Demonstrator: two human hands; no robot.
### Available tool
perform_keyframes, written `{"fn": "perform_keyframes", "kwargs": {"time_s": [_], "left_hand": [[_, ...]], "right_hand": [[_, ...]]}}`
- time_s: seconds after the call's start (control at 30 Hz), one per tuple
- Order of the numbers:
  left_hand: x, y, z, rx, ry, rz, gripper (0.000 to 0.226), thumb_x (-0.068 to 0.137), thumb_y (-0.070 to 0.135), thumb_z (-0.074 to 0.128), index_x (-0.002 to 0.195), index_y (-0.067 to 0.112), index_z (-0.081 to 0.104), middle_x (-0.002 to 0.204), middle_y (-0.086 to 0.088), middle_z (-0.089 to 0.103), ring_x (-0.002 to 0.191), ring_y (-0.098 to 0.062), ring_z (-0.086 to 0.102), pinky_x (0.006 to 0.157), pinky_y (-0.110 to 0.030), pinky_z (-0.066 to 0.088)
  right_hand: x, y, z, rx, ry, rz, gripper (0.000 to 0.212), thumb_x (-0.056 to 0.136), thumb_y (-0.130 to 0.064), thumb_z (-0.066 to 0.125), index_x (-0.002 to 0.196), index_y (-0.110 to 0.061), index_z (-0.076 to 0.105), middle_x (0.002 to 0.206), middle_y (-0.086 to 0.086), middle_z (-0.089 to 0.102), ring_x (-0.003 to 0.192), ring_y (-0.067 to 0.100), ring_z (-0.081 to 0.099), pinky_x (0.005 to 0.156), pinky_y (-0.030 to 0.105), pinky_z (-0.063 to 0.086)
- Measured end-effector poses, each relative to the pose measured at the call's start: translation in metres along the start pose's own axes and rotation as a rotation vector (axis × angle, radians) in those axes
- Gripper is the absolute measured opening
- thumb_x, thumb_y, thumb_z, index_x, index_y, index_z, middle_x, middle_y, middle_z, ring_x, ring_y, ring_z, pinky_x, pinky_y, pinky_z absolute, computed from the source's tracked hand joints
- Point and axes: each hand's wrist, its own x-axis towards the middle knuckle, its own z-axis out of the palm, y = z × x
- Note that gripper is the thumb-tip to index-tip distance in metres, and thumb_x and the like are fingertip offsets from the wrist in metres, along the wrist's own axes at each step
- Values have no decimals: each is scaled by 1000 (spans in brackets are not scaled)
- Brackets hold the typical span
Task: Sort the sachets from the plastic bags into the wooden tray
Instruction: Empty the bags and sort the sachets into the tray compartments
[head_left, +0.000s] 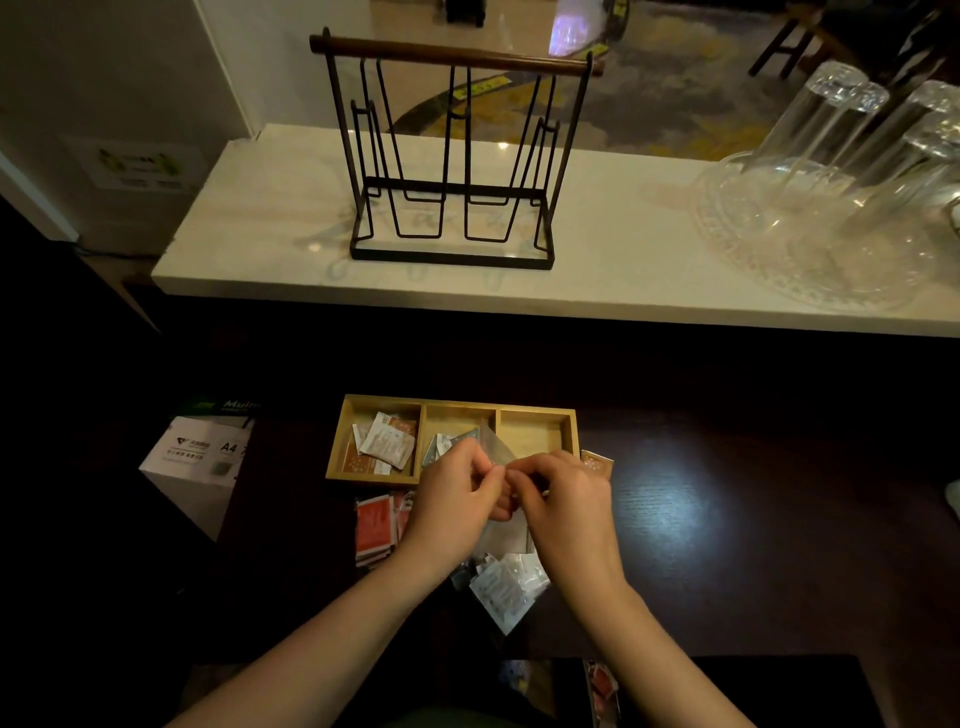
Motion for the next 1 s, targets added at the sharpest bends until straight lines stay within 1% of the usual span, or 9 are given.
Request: {"fn": "perform_keyframes", "kwargs": {"time_s": [0.27, 0.4, 0.5, 0.57, 0.63, 0.8, 0.83, 0.93, 1.0], "left_hand": [[4, -1, -7, 6, -120, -31, 16, 93, 7, 51, 78, 9, 44, 70, -10, 61, 60, -16, 62, 58, -26, 53], [6, 6, -12, 65, -169, -49, 13, 93, 6, 49, 81, 7, 44, 68, -7, 58, 59, -14, 57, 56, -23, 50], [4, 9, -23, 74, -166, -112, 15, 94, 7, 47, 80, 10, 42, 67, -4, 56, 56, -12, 54, 53, -20, 47], [3, 8, -37, 61, -145, -155, 15, 93, 7, 48, 79, 11, 43, 69, -6, 56, 58, -15, 54, 58, -26, 51], [0, 9, -50, 142, -114, -127, 17, 89, 6, 53, 76, 12, 44, 70, -8, 58, 59, -18, 57, 63, -34, 55], [4, 31, -65, 375, -145, 5, 18, 81, 7, 57, 83, 22, 46, 58, -4, 64, 50, -14, 64, 56, -36, 55], [6, 36, -65, 381, -137, 11, 16, 82, 8, 56, 82, 22, 47, 58, -5, 66, 49, -15, 65, 55, -35, 56], [10, 44, -60, 232, -126, -54, 13, 85, 2, 51, 80, 14, 48, 57, -7, 66, 50, -21, 65, 51, -34, 53], [10, 46, -55, 102, -115, -98, 13, 88, 0, 49, 80, 10, 48, 58, -9, 65, 50, -23, 64, 51, -34, 53]], "right_hand": [[7, 6, -4, 236, -115, 151, 15, 84, -17, 68, 72, -26, 70, 62, -1, 68, 58, 11, 63, 63, 38, 56], [8, 1, 0, 248, -118, 151, 16, 84, -16, 68, 70, -25, 68, 60, -1, 67, 58, 14, 64, 63, 38, 56], [14, 9, -2, 207, 8, 203, 20, 85, -13, 65, 69, -25, 64, 63, -5, 66, 59, 11, 64, 61, 27, 55], [21, 22, -12, 217, 126, 253, 20, 85, -13, 65, 71, -26, 64, 67, -5, 67, 58, 8, 64, 59, 21, 54], [25, 28, -22, 166, 109, 164, 13, 85, -12, 67, 76, -22, 68, 72, -5, 66, 56, 6, 63, 56, 17, 52], [41, 22, -35, -59, 50, -150, 6, 80, -9, 71, 82, -15, 70, 77, -10, 60, 63, -3, 56, 63, 6, 45], [43, 20, -37, -90, 65, -165, 7, 80, -9, 71, 85, -15, 70, 79, -9, 62, 66, 1, 57, 65, 9, 47], [34, 2, -42, -115, 149, -234, 9, 85, -16, 65, 93, -16, 67, 88, -2, 63, 76, 14, 61, 66, 30, 52], [19, -18, -41, -64, 106, -356, 16, 88, -26, 59, 99, -17, 63, 90, -3, 60, 77, 14, 59, 66, 31, 52]]}}
